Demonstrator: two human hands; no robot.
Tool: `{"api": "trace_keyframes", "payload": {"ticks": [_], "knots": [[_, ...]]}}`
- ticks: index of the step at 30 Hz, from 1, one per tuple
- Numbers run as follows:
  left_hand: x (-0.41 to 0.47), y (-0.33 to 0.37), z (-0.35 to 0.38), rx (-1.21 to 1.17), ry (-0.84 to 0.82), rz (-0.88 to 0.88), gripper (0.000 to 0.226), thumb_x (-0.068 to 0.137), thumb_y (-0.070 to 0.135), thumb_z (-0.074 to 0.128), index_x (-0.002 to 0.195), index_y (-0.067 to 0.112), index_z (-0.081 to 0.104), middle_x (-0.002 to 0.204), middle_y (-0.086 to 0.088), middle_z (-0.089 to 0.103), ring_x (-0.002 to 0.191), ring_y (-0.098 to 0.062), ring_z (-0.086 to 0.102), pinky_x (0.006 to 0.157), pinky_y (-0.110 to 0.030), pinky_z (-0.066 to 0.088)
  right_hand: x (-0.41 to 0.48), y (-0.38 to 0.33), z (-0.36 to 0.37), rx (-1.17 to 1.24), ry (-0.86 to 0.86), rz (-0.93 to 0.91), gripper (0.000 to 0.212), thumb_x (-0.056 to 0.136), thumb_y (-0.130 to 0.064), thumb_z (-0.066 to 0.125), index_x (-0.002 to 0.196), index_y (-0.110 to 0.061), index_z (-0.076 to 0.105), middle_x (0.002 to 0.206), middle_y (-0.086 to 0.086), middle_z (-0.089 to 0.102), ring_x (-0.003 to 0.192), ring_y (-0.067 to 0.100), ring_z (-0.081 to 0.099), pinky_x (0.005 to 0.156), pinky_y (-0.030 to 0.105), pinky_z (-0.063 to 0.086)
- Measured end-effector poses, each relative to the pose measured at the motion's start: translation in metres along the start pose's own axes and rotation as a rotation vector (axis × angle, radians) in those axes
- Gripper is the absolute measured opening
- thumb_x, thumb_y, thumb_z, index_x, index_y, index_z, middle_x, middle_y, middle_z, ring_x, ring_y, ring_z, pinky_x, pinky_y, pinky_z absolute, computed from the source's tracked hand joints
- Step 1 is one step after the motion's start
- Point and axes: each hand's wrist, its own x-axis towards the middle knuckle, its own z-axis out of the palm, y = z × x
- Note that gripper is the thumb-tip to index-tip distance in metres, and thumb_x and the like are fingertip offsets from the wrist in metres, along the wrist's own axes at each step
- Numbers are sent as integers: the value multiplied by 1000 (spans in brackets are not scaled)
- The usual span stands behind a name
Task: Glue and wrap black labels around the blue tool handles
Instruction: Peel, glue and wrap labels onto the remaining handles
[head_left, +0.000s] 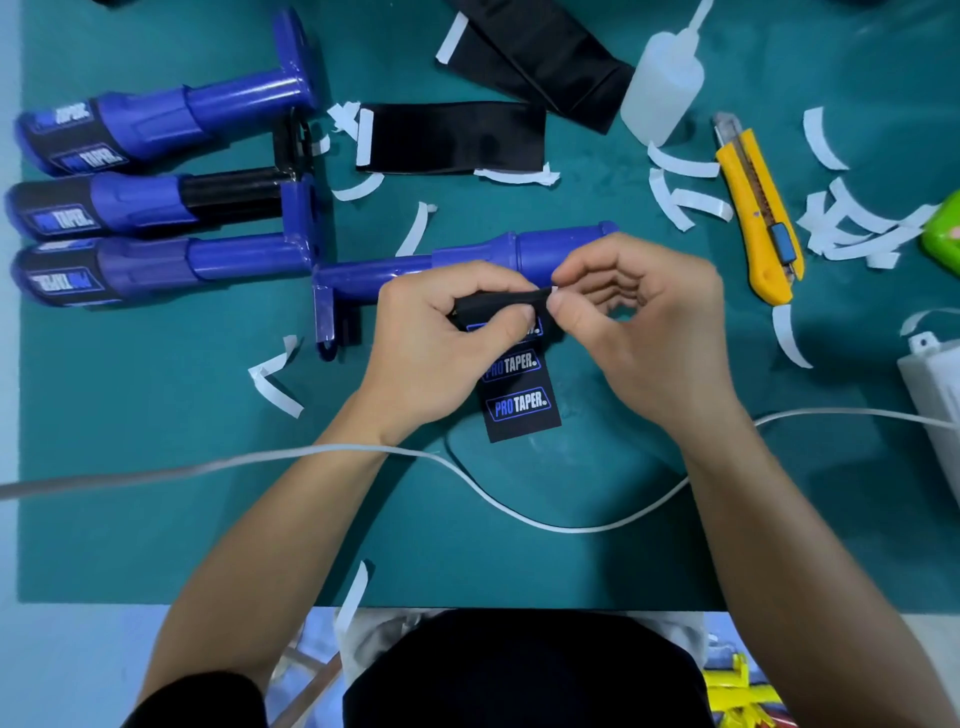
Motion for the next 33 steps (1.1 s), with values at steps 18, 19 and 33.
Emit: {"api": "trace_keyframes", "payload": {"ticks": [18,19,33], "knots": [[0,7,-10,55,-180,95,15,94,11,72,85,22,70,76,7,66,68,-13,58,68,-25,48,-4,-3,-1,-118,-123,-202,13,81,3,70,73,-7,70,65,2,61,60,21,50,59,29,42],[0,7,-10,49,-197,81,15,95,12,71,84,22,69,75,7,63,67,-10,54,67,-23,45,-4,-4,0,-141,-118,-246,13,82,5,70,73,-5,70,66,1,60,61,21,49,61,29,42],[-4,14,-3,-565,-436,-358,18,99,3,50,88,1,64,79,-5,67,74,-16,59,71,-22,46,-6,1,0,-393,-174,-643,20,82,19,60,78,3,72,64,11,55,60,31,41,59,44,40]]}}
